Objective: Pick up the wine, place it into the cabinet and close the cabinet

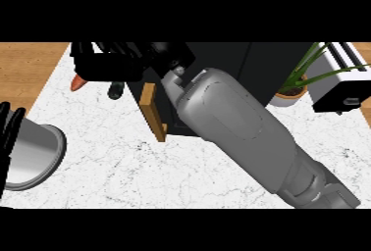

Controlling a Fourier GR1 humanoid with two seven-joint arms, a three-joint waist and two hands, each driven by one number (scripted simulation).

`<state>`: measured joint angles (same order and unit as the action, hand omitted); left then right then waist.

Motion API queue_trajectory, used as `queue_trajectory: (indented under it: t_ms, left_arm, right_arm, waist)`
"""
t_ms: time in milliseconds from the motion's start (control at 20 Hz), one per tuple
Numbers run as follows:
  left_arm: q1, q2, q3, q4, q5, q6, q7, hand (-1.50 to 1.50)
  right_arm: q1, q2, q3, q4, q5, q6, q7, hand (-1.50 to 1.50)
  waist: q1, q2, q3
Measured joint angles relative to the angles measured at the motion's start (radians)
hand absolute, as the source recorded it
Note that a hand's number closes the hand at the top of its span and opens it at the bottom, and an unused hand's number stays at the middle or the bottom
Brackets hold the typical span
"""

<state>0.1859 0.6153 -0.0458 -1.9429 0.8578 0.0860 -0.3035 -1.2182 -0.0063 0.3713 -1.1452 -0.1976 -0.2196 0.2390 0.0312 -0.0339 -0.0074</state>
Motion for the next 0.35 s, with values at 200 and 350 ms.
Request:
queue_trajectory:
  t_ms: [200, 350]
  left_arm:
    - [-0.009, -0.007, -0.004, 0.003, -0.010, 0.000, 0.002, -1.50]
    - [-0.015, -0.007, 0.000, 0.002, -0.008, 0.002, 0.010, -1.50]
  right_arm:
    - [0.008, -0.021, 0.003, 0.017, 0.012, 0.037, -0.048, 1.50]
    - [0.010, -0.031, 0.006, 0.025, 0.024, 0.048, -0.061, 1.50]
  waist:
    - [0.006, -0.006, -0.005]
    - [0.008, -0.009, -0.005]
